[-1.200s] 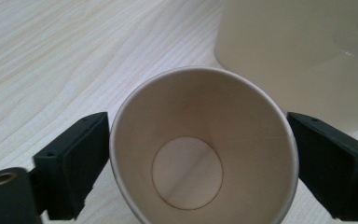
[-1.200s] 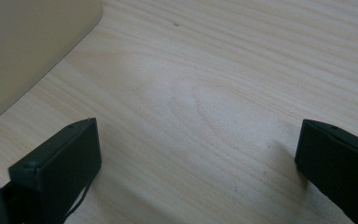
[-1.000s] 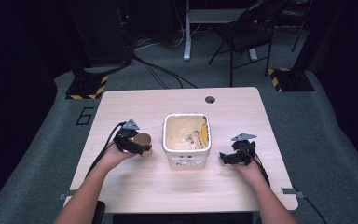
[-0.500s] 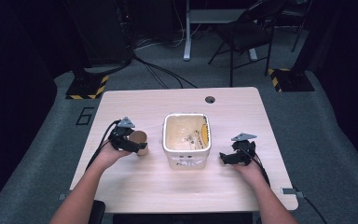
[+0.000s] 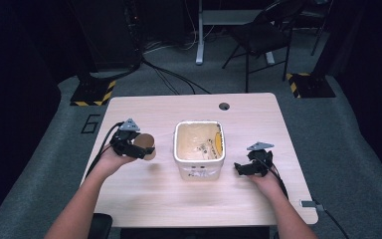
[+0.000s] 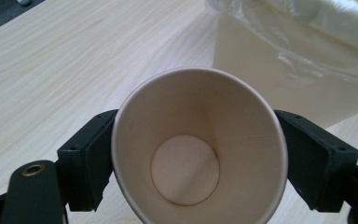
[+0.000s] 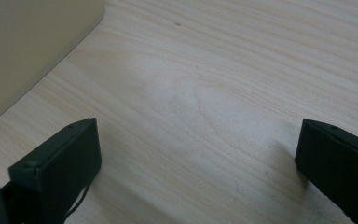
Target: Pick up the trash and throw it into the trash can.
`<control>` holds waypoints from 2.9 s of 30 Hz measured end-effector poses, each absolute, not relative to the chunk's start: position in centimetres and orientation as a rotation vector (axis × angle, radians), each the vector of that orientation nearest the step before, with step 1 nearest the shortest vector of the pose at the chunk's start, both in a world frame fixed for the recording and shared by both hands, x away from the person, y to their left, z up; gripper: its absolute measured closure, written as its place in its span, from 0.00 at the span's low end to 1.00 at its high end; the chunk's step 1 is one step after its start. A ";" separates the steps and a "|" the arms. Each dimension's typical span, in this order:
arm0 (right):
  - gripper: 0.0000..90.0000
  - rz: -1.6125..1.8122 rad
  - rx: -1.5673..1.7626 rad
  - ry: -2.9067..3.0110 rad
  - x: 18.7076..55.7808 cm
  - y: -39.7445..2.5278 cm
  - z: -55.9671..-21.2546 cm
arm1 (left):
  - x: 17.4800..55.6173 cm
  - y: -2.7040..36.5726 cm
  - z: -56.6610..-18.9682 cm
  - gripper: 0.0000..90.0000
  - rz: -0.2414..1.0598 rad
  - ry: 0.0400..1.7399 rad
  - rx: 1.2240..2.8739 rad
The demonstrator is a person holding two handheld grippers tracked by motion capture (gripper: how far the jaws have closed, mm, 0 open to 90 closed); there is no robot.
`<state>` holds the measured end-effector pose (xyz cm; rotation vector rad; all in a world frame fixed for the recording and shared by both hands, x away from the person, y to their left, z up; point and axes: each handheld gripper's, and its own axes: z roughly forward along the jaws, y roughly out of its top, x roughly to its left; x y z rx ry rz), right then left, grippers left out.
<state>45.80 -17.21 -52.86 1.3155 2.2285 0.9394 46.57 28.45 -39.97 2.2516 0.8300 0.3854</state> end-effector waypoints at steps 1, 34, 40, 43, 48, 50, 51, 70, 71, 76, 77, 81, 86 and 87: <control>0.00 0.940 1.314 2.231 45.8 -17.2 -52.9 | 46.6 28.4 -39.7 0.20 0.387 0.827 2.255; 0.00 0.940 1.311 2.233 45.8 -17.2 -52.9 | 47.1 25.3 -33.4 0.21 0.362 0.724 2.281; 0.00 0.939 1.307 2.233 45.8 -17.2 -52.9 | 47.2 24.6 -32.7 0.21 0.368 0.709 2.287; 0.00 0.940 1.307 2.236 45.8 -17.2 -52.9 | 47.1 24.3 -32.2 0.21 0.377 0.701 2.291; 0.00 0.941 1.306 2.237 45.8 -17.2 -52.9 | 47.2 24.1 -31.3 0.21 0.387 0.687 2.288; 0.00 0.939 1.310 2.236 45.8 -17.2 -52.9 | 47.2 23.9 -31.0 0.21 0.391 0.681 2.281; 0.00 0.941 1.311 2.237 45.8 -17.2 -52.8 | 47.1 23.8 -30.8 0.21 0.385 0.680 2.277; 0.00 0.941 1.305 2.238 45.8 -17.2 -52.9 | 47.1 20.2 -30.0 0.21 0.348 0.579 2.291; 0.00 0.941 1.305 2.237 45.8 -17.2 -52.9 | 47.0 19.8 -30.0 0.21 0.346 0.568 2.294; 0.00 0.941 1.305 2.238 45.8 -17.2 -52.9 | 47.0 18.9 -29.9 0.21 0.341 0.548 2.292; 0.00 0.941 1.305 2.237 45.8 -17.2 -52.9 | 47.0 18.7 -29.9 0.21 0.339 0.543 2.290; 0.00 0.941 1.305 2.238 45.8 -17.2 -52.9 | 47.1 18.3 -30.0 0.21 0.331 0.536 2.291; 0.00 0.942 1.304 2.239 45.8 -17.2 -52.9 | 47.3 17.6 -30.4 0.21 0.316 0.534 2.304; 0.00 0.942 1.304 2.239 45.8 -17.2 -52.9 | 47.3 17.6 -30.4 0.21 0.316 0.534 2.304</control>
